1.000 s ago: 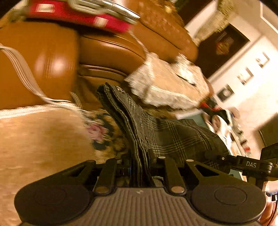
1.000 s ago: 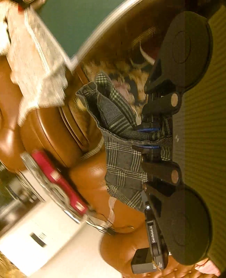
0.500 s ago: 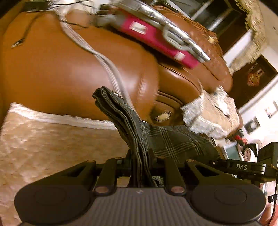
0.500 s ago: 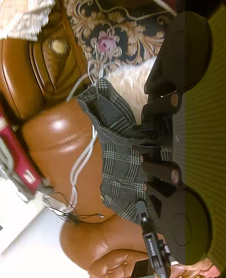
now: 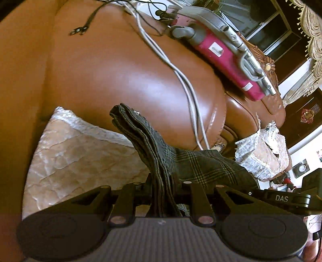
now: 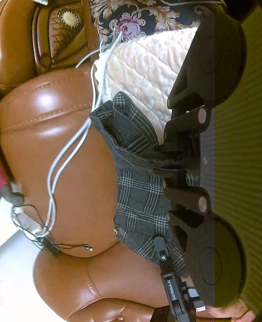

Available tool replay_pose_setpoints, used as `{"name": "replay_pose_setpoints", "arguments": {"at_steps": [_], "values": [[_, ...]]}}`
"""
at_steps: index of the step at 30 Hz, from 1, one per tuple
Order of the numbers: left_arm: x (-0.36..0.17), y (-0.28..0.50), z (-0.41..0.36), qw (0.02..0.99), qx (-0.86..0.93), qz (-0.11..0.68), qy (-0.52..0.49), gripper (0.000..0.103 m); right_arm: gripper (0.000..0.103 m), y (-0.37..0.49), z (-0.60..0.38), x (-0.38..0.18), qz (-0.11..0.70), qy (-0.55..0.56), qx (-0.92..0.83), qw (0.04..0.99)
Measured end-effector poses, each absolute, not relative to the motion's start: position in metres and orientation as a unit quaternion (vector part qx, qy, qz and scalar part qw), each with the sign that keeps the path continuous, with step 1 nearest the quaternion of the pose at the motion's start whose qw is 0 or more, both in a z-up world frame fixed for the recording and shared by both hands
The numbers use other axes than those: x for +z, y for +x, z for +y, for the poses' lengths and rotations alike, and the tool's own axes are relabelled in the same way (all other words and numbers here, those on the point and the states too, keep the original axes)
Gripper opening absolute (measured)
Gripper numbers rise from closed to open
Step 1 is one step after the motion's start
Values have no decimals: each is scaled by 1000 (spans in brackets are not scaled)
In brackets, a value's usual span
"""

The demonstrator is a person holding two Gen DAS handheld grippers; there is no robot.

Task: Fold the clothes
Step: 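Carry the shorts with both tools over to the white quilted cushion, then lay the shorts flat on the cushion and open both tools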

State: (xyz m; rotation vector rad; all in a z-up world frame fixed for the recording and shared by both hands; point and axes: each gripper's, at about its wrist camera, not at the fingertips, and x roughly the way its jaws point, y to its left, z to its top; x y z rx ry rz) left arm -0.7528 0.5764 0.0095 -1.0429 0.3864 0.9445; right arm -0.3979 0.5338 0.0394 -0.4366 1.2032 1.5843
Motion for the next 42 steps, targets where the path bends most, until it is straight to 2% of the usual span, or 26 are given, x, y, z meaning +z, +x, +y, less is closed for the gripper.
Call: {"name": "replay_pose_setpoints", "arguments": {"at_steps": [7,12,14,16,17,18,20,22,25,27,28,30,33,36,38,42], "values": [[-22,-770,574,724,452,199,-481,18,18,-421,539,7,507,-196,660,518],[-56,-774,571,705,466,224,-485,18,18,-436,534,-21,489,-254,650,524],[-66,-778,569,698,469,224,-493,20,21,-441,532,-31,479,-278,643,529],[-73,-782,566,692,475,227,-495,28,33,-440,529,-38,473,-288,635,538],[-74,-782,565,689,481,235,-489,36,47,-439,528,-40,470,-290,632,543],[-73,-782,564,687,487,244,-481,48,60,-437,527,-42,467,-292,629,548],[-68,-778,561,675,509,280,-455,55,69,-431,525,-45,469,-289,625,554],[-56,-774,557,669,527,300,-429,56,75,-422,522,-46,478,-279,620,556],[-33,-764,550,683,534,314,-387,65,76,-411,514,-40,486,-258,622,557],[-24,-753,550,699,524,317,-368,87,76,-409,510,-28,457,-252,634,570],[-23,-745,549,706,517,320,-363,90,76,-412,509,-18,426,-254,643,584],[-26,-730,550,719,496,328,-360,91,76,-418,512,-1,383,-254,666,587],[-38,-716,557,720,472,333,-383,91,76,-426,527,9,383,-248,706,542],[-51,-714,561,709,474,336,-399,91,76,-418,545,7,410,-235,677,564],[-54,-714,559,711,476,331,-398,91,76,-391,545,2,462,-185,656,568],[-44,-706,556,725,469,314,-395,87,76,-333,529,-40,587,-103,632,495]]}}
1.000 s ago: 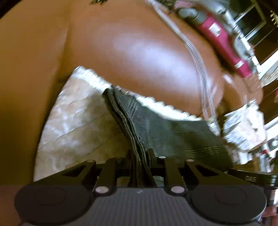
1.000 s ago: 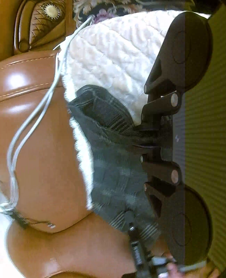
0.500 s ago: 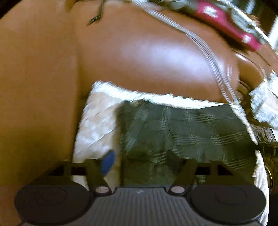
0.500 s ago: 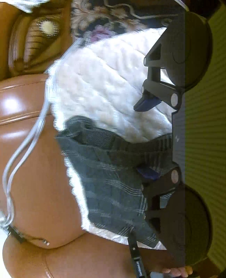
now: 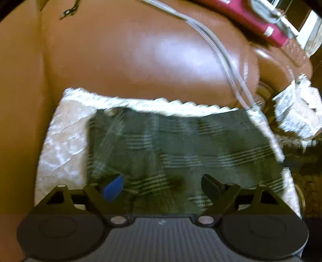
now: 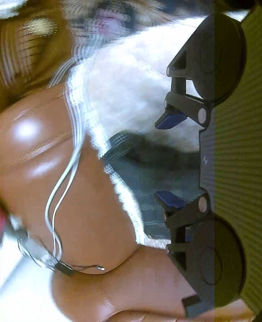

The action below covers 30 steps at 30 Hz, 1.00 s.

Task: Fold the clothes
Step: 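Lay the shorts flat on the cushion and open both tools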

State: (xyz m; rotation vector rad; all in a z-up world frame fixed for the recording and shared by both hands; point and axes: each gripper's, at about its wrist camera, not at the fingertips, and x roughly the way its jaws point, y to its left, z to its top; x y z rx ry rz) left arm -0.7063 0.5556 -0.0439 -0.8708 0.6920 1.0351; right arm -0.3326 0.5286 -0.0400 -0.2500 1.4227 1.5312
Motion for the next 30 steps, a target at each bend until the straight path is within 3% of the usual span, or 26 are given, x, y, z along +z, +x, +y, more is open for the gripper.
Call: {"name": "replay_pose_setpoints", "arguments": {"at_steps": [11,19,23,30], "values": [[-49,-618,568,756,391,324,-414,81,79,-355,502,-95,647,-87,659,373],[-62,-626,573,730,405,306,-458,80,80,-355,483,-65,599,-13,734,319],[-62,-624,572,724,415,311,-455,79,80,-351,473,-44,559,-22,763,323],[-59,-606,569,732,416,331,-427,79,80,-337,469,-65,569,-115,706,405]]}}
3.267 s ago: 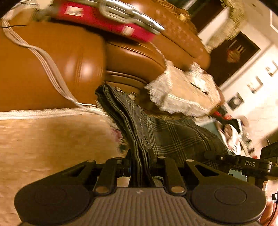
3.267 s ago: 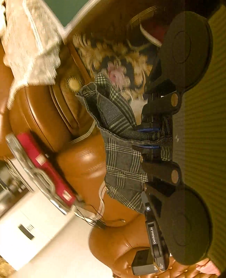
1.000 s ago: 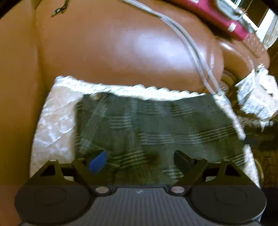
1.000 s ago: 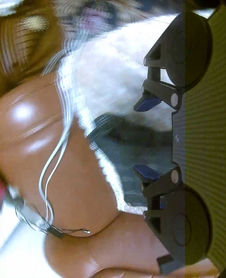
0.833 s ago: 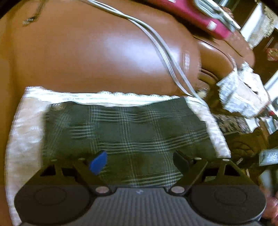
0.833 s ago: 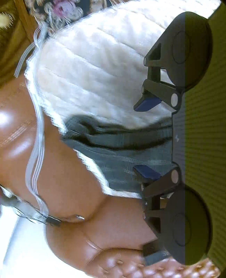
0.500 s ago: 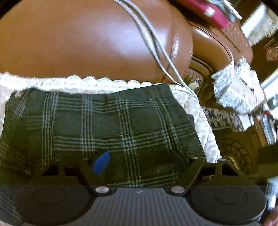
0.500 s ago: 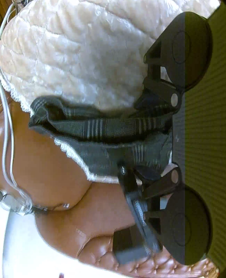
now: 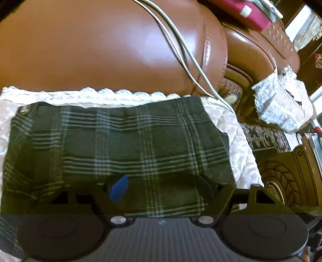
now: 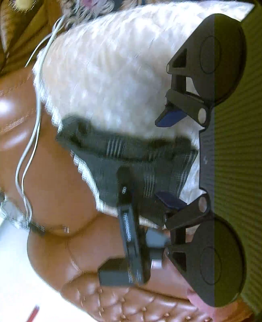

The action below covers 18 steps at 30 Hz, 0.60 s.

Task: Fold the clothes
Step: 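Lay the shorts flat on the cushion and open both tools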

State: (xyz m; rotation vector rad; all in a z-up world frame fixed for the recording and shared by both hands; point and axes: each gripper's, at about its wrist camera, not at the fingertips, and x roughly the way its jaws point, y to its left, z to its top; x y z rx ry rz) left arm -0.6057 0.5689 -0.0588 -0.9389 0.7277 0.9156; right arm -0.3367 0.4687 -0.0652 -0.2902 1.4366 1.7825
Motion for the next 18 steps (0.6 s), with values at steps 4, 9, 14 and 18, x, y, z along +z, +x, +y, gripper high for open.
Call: {"name": "replay_pose_setpoints", "arguments": {"at_steps": [4,9,14,18], "values": [[-59,-609,572,728,420,324,-435,80,80,-333,469,-91,620,-71,683,379],[-64,-622,576,717,427,316,-451,77,80,-320,473,-118,662,32,651,369],[-65,-625,582,709,423,308,-472,77,81,-355,498,-112,639,-14,683,353],[-69,-631,586,706,418,299,-488,77,81,-371,494,-91,599,-7,726,337]]}}
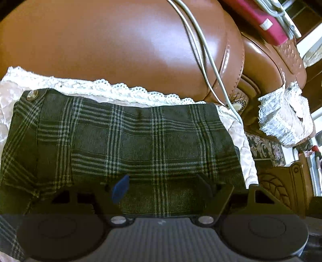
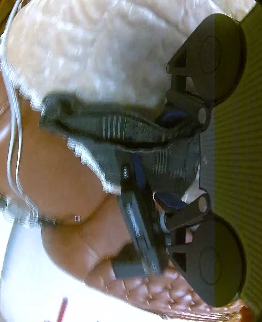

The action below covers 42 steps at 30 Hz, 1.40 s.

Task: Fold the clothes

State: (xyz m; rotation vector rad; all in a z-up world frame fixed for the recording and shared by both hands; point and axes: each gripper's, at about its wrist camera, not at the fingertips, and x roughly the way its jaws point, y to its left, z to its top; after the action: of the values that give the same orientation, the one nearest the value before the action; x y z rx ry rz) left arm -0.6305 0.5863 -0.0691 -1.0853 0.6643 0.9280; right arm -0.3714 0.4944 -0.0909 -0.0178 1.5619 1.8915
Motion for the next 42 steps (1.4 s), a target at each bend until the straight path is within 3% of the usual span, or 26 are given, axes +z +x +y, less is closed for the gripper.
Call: {"name": "replay_pose_setpoints", "arguments": {"at_steps": [7,11,18,24,31,34,36,37,42], "values": [[-70,-631,590,701,416,298,-497,76,81,-374,482,-42,532,-10,783,321],[-64,-611,579,719,416,335,-445,76,81,-363,467,-43,525,-96,751,388],[-42,-586,577,756,381,313,-430,75,81,-351,463,-52,521,-120,727,431],[-21,-520,580,743,376,457,-311,89,81,-381,463,-64,521,-107,733,424],[-40,-445,567,715,366,563,-193,91,81,-391,451,-58,509,-72,748,419],[-51,-436,567,696,371,592,-163,82,81,-386,448,-60,518,-68,739,425],[-50,-441,570,694,376,590,-167,65,81,-380,444,-63,531,-45,734,421],[-48,-446,573,697,377,584,-178,63,81,-379,444,-64,534,-37,735,416],[-32,-482,584,708,394,537,-235,31,81,-381,444,-63,521,-40,751,404]]}}
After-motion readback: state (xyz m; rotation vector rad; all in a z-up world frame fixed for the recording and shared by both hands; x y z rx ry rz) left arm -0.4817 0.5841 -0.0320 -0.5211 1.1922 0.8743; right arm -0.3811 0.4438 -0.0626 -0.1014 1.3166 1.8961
